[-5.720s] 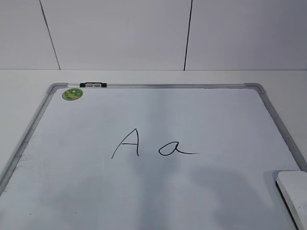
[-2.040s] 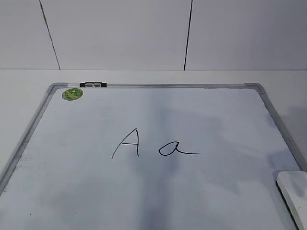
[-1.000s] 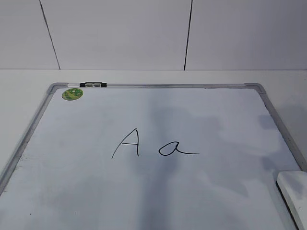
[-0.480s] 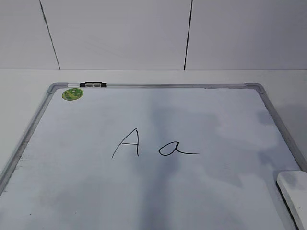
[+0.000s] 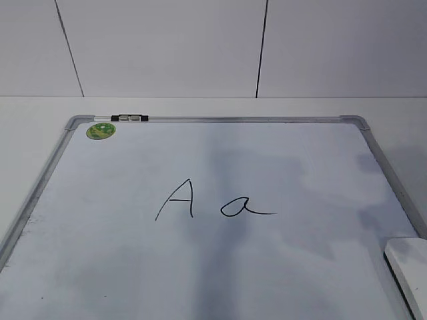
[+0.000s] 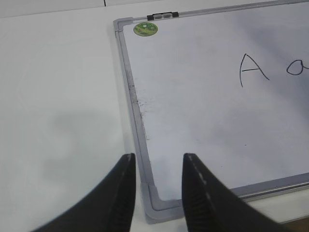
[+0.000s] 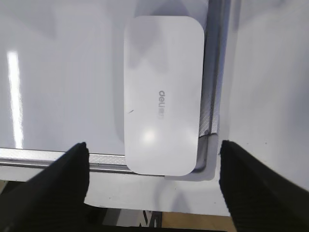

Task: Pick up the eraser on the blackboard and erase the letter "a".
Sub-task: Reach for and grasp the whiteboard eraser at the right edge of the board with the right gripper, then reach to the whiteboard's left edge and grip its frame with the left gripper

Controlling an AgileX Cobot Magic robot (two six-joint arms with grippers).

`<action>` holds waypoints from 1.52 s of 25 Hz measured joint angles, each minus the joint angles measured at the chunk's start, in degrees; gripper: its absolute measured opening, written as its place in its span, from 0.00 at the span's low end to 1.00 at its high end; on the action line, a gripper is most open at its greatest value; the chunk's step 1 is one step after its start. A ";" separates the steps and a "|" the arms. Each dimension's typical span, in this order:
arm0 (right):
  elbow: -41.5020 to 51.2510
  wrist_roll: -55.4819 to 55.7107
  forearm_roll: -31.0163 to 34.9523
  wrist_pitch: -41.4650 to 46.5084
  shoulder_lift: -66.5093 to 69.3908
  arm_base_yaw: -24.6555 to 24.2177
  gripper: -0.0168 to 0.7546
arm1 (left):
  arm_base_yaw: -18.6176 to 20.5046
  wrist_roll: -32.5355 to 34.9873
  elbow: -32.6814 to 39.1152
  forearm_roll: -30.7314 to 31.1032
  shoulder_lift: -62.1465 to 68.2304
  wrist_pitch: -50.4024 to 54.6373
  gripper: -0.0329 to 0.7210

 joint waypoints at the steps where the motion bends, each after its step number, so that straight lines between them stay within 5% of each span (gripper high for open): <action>1: 0.00 0.00 -0.12 -0.09 0.20 0.00 0.88 | 0.00 0.00 0.00 0.00 0.00 0.00 0.37; 38: 5.75 -2.07 -2.21 -17.06 15.72 0.00 0.89 | 0.00 0.00 0.00 0.00 0.00 0.00 0.37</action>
